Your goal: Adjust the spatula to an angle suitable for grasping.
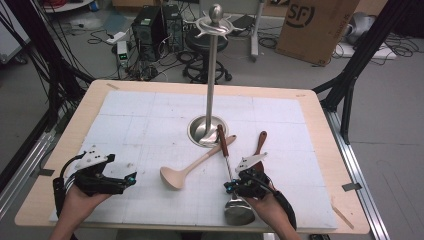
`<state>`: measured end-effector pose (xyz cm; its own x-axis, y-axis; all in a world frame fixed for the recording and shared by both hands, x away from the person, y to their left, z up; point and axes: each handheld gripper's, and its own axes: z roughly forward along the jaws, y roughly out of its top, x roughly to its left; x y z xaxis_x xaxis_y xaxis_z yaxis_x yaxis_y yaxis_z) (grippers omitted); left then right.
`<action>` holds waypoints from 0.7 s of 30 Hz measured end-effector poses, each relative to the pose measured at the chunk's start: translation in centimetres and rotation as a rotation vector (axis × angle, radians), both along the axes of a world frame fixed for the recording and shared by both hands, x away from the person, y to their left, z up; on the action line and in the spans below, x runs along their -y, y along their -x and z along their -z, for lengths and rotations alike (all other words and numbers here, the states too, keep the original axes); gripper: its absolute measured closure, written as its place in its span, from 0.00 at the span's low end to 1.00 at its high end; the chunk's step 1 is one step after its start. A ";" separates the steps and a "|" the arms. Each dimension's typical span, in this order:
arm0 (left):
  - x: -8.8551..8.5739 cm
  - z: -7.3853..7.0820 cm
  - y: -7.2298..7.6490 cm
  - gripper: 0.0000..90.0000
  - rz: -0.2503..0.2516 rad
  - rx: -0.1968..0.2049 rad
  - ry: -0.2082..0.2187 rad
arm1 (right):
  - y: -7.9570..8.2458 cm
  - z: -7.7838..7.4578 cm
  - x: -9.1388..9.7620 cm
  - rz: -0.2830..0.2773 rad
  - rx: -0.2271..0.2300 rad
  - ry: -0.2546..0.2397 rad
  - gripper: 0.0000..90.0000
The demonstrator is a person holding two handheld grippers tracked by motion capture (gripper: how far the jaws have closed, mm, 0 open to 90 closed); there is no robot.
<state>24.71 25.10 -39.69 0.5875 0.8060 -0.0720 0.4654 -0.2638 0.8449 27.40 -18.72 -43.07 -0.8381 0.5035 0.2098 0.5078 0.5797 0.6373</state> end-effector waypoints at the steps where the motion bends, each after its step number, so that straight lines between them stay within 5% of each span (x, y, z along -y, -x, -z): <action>1: 0.0 0.0 0.0 0.02 -0.001 0.000 -0.001 | 0.0 0.0 0.1 0.002 0.003 0.002 0.99; 21: 0.2 0.0 0.0 0.02 0.003 -0.001 -0.003 | 0.2 -0.1 2.2 0.058 0.007 0.024 0.99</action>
<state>24.74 24.93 -39.73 0.5900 0.8043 -0.0703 0.4656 -0.2677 0.8435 27.22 -20.96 -42.98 -0.8088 0.5562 0.1909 0.5364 0.5648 0.6272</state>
